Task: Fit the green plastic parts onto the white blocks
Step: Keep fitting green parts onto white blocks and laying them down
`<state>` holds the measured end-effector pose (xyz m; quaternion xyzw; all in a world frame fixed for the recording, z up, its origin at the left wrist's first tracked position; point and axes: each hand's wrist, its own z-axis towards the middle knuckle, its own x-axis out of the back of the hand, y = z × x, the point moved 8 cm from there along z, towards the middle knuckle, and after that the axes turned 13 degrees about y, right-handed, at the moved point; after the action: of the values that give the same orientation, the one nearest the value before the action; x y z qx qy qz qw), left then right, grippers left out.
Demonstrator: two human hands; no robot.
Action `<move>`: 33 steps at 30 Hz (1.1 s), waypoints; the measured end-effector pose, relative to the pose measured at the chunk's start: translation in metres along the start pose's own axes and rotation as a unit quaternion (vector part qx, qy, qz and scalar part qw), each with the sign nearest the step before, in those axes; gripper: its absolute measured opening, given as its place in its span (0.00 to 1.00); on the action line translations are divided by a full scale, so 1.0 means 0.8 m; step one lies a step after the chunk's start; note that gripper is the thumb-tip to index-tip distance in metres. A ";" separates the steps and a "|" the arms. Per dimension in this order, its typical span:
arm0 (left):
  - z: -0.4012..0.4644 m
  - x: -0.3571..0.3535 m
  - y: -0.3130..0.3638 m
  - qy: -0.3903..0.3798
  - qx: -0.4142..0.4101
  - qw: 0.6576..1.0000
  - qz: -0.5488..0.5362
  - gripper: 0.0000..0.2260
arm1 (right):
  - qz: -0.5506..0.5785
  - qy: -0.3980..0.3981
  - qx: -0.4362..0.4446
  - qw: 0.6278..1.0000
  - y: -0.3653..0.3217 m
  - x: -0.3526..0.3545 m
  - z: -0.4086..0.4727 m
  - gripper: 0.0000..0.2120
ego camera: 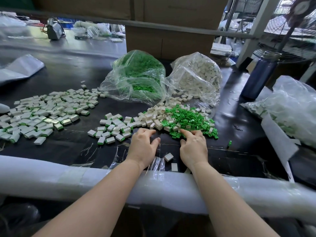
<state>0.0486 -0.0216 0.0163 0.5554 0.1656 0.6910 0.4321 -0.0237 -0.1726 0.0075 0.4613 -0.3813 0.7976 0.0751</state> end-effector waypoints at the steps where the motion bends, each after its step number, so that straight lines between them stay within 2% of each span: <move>1: 0.000 0.001 -0.002 0.006 0.008 1.000 0.014 0.18 | 0.003 0.000 -0.003 1.000 0.000 0.001 0.000 0.19; 5: 0.003 0.008 -0.014 0.046 0.058 0.995 0.060 0.18 | 0.013 0.000 -0.008 1.000 0.000 0.002 0.000 0.19; 9: 0.004 0.011 -0.023 0.053 0.103 0.990 0.081 0.29 | 0.020 -0.001 -0.013 1.000 0.000 0.003 -0.001 0.19; 11: 0.005 0.010 -0.023 0.048 0.102 0.990 0.084 0.31 | 0.021 -0.001 -0.013 1.000 0.000 0.003 0.000 0.19; 17: 0.008 -0.013 -0.021 -0.019 0.060 0.978 0.199 0.34 | 0.024 0.000 -0.015 1.000 0.001 0.004 -0.001 0.19; 21: 0.013 -0.021 -0.028 -0.052 0.093 0.967 0.230 0.36 | 0.026 0.000 -0.015 1.000 0.002 0.004 -0.001 0.19; 26: 0.018 -0.015 -0.027 -0.015 0.067 0.969 0.238 0.34 | 0.026 0.002 -0.018 0.999 0.002 0.003 0.000 0.19; 33: 0.017 -0.003 -0.019 0.040 0.051 0.976 0.209 0.26 | 0.022 0.005 -0.021 1.000 0.002 0.002 0.001 0.18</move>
<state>0.0669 -0.0186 0.0084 0.5711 0.0978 0.7782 0.2422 -0.0247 -0.1746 0.0080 0.4474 -0.4075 0.7931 0.0689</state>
